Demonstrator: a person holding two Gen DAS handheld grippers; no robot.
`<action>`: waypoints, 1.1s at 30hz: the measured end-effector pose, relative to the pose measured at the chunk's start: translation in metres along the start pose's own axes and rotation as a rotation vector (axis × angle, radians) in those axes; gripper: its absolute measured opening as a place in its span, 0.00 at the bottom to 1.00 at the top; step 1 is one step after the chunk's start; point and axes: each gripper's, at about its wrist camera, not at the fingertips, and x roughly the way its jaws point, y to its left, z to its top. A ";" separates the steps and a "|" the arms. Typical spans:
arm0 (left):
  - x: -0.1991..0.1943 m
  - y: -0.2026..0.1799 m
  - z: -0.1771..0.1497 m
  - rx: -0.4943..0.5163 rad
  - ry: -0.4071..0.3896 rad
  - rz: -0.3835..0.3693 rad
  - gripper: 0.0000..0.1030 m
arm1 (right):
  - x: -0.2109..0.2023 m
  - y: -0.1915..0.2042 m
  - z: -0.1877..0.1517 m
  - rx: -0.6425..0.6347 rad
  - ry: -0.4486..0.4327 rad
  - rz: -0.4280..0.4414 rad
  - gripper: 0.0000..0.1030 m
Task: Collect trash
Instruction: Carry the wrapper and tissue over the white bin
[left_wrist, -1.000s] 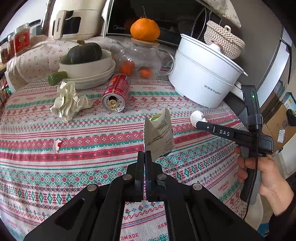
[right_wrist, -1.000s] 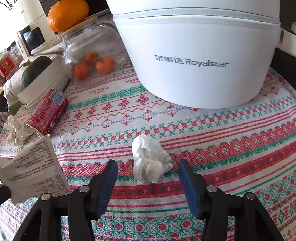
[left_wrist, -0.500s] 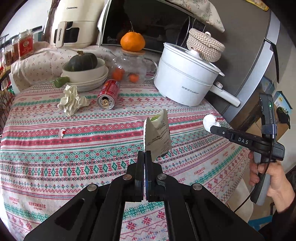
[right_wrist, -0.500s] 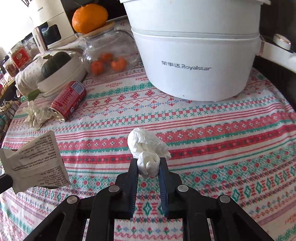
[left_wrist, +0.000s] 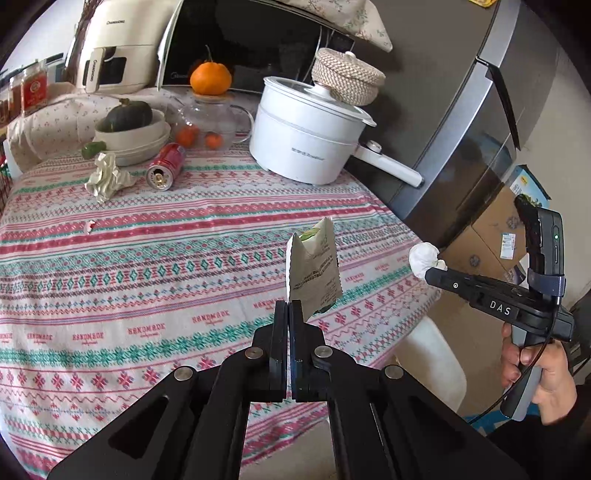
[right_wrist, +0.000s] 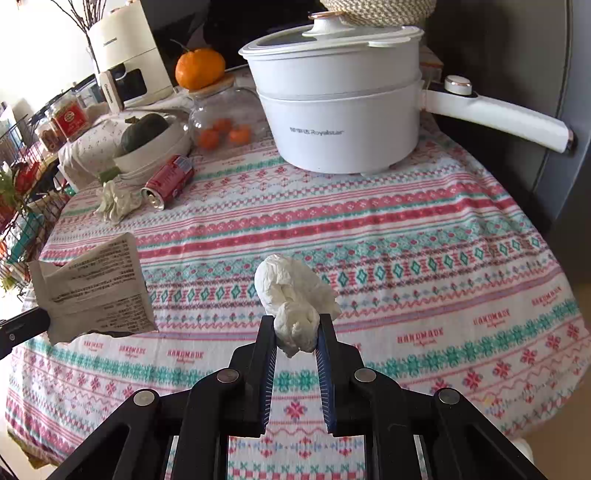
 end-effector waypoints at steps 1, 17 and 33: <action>-0.001 -0.005 -0.005 0.002 0.005 -0.011 0.00 | -0.007 -0.001 -0.006 0.001 0.000 -0.001 0.18; 0.031 -0.091 -0.077 0.150 0.145 -0.153 0.00 | -0.070 -0.036 -0.108 0.106 0.076 -0.074 0.18; 0.092 -0.164 -0.104 0.472 0.175 0.032 0.00 | -0.087 -0.108 -0.163 0.288 0.140 -0.184 0.18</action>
